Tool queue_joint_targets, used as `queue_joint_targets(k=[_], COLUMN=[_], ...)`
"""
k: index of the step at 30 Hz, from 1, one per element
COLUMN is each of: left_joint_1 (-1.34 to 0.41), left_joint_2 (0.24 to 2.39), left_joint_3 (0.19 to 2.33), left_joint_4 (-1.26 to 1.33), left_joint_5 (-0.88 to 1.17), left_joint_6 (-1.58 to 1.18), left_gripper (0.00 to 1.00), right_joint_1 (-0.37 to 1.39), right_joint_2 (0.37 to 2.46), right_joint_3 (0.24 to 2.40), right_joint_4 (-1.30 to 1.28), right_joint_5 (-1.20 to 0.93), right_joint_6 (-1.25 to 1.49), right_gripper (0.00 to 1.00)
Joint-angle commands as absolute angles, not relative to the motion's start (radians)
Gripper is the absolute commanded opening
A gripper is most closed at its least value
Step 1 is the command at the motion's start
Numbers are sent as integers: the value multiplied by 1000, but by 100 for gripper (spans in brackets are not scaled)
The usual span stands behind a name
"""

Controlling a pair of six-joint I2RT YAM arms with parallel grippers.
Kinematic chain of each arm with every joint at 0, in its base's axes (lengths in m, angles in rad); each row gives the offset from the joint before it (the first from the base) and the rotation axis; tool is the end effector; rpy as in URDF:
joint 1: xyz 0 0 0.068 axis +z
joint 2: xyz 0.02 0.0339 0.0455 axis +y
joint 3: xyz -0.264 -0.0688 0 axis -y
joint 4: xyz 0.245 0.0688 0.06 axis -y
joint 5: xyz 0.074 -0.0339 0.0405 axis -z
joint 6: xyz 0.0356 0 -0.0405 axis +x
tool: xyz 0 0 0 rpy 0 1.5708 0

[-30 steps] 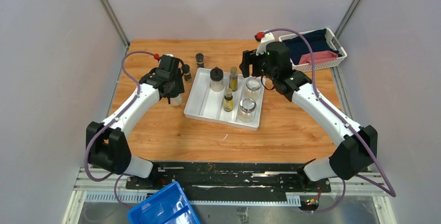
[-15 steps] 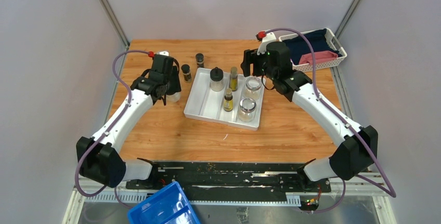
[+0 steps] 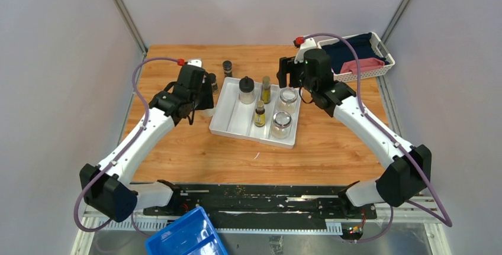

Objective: Organize the condiment bottles
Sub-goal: Pick up the bottle from the center of the board, then place the bottle in the storage box.

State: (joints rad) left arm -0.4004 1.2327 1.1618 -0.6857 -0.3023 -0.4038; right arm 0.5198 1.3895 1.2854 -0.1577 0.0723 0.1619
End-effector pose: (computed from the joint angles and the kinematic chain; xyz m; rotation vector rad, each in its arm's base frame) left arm 0.2432 -0.0914 0.3309 -0.1537 2.2811 -0.0652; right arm 0.2860 0.1607 0.3790 -0.2789 1.8305 0.4117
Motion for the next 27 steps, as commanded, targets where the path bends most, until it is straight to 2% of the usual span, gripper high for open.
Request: queue_joint_targets(k=[1, 13, 27], left_joint_1=[-509, -707, -755], left_joint_2=[1246, 1379, 1510], left_joint_3=[1218, 1278, 1269], left_joint_4=[-669, -663, -577], left_joint_5=[-325, -365, -377], left_joint_6=[-454, -522, -519], left_gripper=[0, 0, 0], right_joint_1=[510, 496, 475], right_joint_2=[1361, 1331, 1301], right_joint_3=[1254, 1220, 1204], right_joint_4=[-185, -185, -171], right_joint_5=[109, 124, 111], right_joint_6=[169, 162, 162], right_gripper=[77, 77, 77])
